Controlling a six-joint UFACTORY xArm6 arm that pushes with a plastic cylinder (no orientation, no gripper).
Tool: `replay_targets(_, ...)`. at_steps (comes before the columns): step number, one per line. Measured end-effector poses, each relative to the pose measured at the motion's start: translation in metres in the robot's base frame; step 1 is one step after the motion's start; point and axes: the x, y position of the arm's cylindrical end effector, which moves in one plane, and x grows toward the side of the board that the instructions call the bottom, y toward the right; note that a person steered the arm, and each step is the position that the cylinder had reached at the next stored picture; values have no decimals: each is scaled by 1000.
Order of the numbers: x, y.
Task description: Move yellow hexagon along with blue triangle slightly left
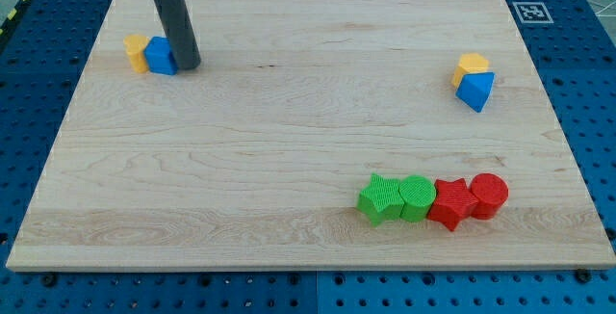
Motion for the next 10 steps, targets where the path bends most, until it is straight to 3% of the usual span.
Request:
replay_targets(4, -17, 6)
replay_targets(10, -46, 196)
